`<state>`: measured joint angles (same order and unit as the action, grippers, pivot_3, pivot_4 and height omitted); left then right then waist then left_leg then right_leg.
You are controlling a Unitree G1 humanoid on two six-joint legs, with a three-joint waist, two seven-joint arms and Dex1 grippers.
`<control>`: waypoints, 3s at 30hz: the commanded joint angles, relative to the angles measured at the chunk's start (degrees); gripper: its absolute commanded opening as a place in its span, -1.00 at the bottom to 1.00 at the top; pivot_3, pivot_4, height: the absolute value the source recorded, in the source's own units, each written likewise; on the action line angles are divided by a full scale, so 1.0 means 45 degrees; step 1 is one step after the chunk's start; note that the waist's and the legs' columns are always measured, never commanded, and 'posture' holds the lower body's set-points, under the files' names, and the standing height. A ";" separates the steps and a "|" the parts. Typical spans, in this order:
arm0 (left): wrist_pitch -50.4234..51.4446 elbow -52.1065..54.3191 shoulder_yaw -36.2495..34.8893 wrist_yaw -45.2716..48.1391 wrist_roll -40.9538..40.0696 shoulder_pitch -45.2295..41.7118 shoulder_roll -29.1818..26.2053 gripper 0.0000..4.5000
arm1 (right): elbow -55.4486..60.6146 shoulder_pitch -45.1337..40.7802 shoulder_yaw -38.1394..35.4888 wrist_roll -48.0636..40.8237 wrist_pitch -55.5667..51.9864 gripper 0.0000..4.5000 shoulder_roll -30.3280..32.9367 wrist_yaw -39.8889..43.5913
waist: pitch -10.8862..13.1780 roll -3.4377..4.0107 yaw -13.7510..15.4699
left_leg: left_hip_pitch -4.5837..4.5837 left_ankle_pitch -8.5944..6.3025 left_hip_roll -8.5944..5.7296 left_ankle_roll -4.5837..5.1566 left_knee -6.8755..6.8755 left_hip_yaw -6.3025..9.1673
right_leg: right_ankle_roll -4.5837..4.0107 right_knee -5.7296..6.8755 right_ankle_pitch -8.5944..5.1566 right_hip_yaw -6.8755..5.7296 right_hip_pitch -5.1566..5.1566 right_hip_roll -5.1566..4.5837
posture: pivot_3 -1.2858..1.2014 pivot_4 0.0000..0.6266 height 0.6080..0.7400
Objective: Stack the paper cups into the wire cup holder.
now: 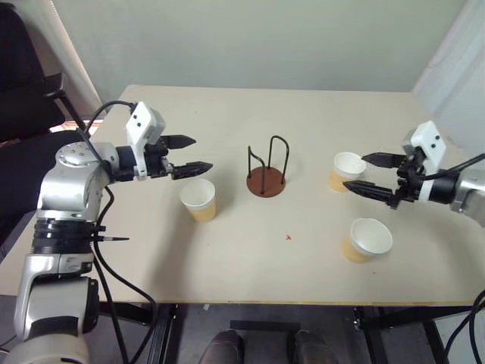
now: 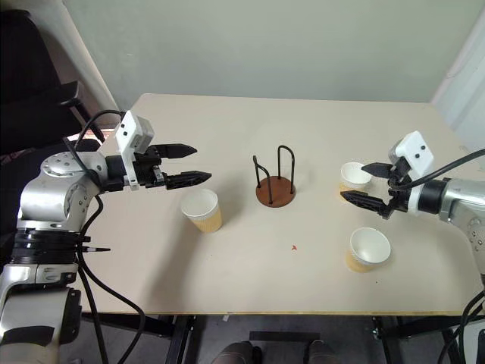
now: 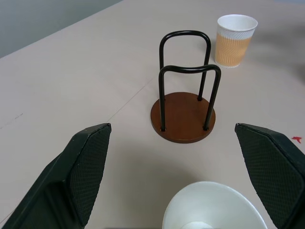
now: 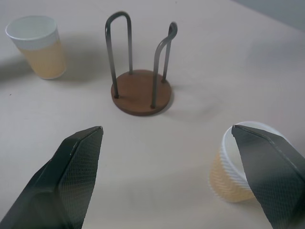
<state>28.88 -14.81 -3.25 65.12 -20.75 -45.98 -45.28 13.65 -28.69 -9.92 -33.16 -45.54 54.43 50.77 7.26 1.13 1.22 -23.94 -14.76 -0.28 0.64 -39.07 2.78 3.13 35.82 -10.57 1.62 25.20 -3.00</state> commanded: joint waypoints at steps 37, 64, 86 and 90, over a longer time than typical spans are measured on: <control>0.0801 -0.0360 0.3136 -0.2142 0.1863 -0.1794 0.4025 1.00 | 0.2754 0.0643 -0.2909 -0.3844 -0.2718 1.00 0.1364 -0.0555 | 0.0001 -0.0002 0.0037 | -0.0005 0.0021 -0.0005 -0.0001 -0.0018 -0.0013 | 0.0027 0.0012 0.0014 0.0005 -0.0006 -0.0006 | 0.03 -0.52 1.00; 0.0348 -0.0507 0.2695 -0.4375 0.2608 -0.2001 0.5475 -0.99 | 0.2797 0.1034 -0.2938 -0.3778 -0.2540 1.00 0.1437 -0.0774 | 0.0001 -0.0003 0.0071 | -0.0006 0.0031 -0.0020 0.0011 -0.0027 -0.0032 | 0.0073 0.0007 0.0020 0.0022 -0.0011 -0.0001 | 0.03 -0.52 1.00; 0.0257 0.2503 0.5202 0.1500 0.1088 -0.0519 0.4733 -0.99 | 0.4616 0.3011 -0.6784 -0.6462 -0.5042 1.00 0.3152 -0.0827 | 0.0001 -0.0003 0.0115 | -0.0004 0.0031 -0.0028 0.0023 -0.0039 -0.0028 | 0.0093 0.0009 0.0007 0.0032 -0.0031 -0.0012 | 0.03 -0.52 1.00; 0.0039 0.2457 0.5561 0.1288 0.1356 -0.0429 0.4960 -0.99 | 0.4764 0.3138 -0.6893 -0.6671 -0.5027 1.00 0.3146 -0.1100 | 0.0001 -0.0003 0.0113 | 0.0000 0.0030 -0.0028 0.0029 -0.0041 -0.0032 | 0.0095 0.0011 0.0008 0.0032 -0.0035 -0.0014 | 0.03 -0.52 1.00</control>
<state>30.36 -5.53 21.75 71.08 -14.98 -47.90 -23.15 34.24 -14.30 -38.10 -62.12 -68.32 67.62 46.57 7.26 1.12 1.73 -23.94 -14.63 -0.40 0.77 -39.25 2.64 3.57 35.86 -10.54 1.76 25.04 -3.07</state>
